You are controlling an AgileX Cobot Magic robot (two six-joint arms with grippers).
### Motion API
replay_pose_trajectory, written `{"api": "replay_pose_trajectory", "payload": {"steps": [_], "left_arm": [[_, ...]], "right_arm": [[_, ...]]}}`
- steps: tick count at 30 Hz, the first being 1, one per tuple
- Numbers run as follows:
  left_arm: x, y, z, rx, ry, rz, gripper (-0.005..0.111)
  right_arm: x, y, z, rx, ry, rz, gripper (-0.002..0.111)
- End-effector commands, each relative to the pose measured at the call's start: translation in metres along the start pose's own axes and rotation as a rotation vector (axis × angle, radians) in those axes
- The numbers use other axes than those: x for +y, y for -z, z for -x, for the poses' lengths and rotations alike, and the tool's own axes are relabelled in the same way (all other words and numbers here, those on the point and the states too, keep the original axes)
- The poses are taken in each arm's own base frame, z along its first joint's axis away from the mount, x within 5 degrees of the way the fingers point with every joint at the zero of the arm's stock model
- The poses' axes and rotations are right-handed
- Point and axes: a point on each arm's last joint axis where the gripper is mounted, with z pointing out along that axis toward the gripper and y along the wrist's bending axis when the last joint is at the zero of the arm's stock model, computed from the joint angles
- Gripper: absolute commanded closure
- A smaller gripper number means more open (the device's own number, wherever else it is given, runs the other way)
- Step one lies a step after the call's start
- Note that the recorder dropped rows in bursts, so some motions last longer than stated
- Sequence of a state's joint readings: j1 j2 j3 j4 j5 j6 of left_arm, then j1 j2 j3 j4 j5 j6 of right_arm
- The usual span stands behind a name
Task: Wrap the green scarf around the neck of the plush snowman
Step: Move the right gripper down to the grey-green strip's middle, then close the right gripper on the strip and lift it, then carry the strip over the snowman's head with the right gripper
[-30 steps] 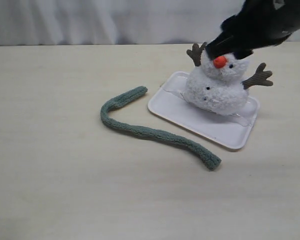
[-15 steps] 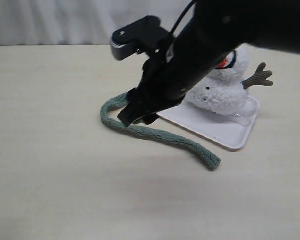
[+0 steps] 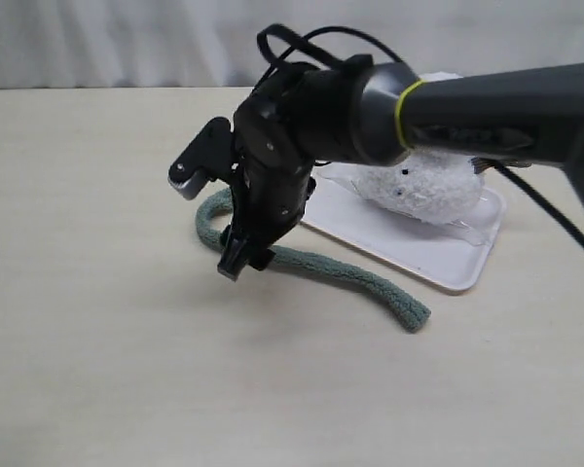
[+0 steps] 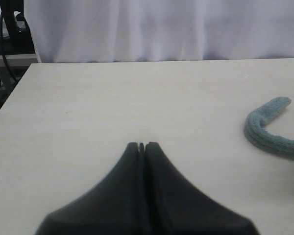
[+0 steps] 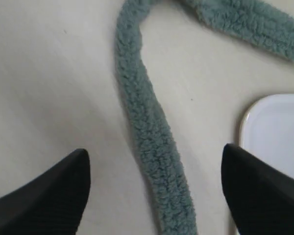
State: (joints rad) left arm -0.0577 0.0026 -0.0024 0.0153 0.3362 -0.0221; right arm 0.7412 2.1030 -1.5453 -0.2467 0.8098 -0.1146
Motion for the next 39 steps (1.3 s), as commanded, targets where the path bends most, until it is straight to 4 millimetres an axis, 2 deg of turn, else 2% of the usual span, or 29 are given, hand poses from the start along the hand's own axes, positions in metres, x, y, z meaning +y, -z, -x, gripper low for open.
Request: {"api": "replay_pose_trajectory", "payload": {"steps": [1, 8, 10, 13, 18, 22, 25, 29, 34, 39], "left_arm": [[0.0, 0.0, 0.0, -0.011, 0.008, 0.004, 0.107], [0.0, 0.0, 0.001, -0.013, 0.008, 0.004, 0.107], [0.0, 0.0, 0.001, -0.013, 0.008, 0.004, 0.107], [0.0, 0.0, 0.001, -0.013, 0.008, 0.004, 0.107], [0.0, 0.0, 0.001, -0.013, 0.008, 0.004, 0.107], [0.0, 0.0, 0.001, -0.013, 0.008, 0.004, 0.107], [0.0, 0.0, 0.001, -0.013, 0.008, 0.004, 0.107], [0.0, 0.0, 0.001, -0.013, 0.008, 0.004, 0.107], [0.0, 0.0, 0.001, -0.013, 0.008, 0.004, 0.107], [0.0, 0.0, 0.001, -0.013, 0.008, 0.004, 0.107]], "right_arm": [[0.001, -0.022, -0.003, 0.057, 0.072, -0.025, 0.04], [0.004, -0.047, -0.006, 0.084, 0.118, -0.046, 0.041], [0.004, -0.05, -0.007, 0.089, 0.124, -0.052, 0.045], [0.005, -0.054, -0.008, 0.1, 0.152, -0.048, 0.063], [0.005, -0.053, -0.009, 0.108, 0.184, -0.046, 0.104], [0.004, -0.045, -0.008, 0.113, 0.194, -0.056, 0.104], [-0.001, -0.027, -0.007, 0.112, 0.183, -0.068, 0.104], [-0.009, 0.011, -0.005, 0.075, 0.16, -0.094, 0.104], [-0.022, 0.073, -0.006, -0.012, 0.121, -0.142, 0.104], [-0.033, 0.137, -0.015, -0.119, 0.06, -0.2, 0.104]]}}
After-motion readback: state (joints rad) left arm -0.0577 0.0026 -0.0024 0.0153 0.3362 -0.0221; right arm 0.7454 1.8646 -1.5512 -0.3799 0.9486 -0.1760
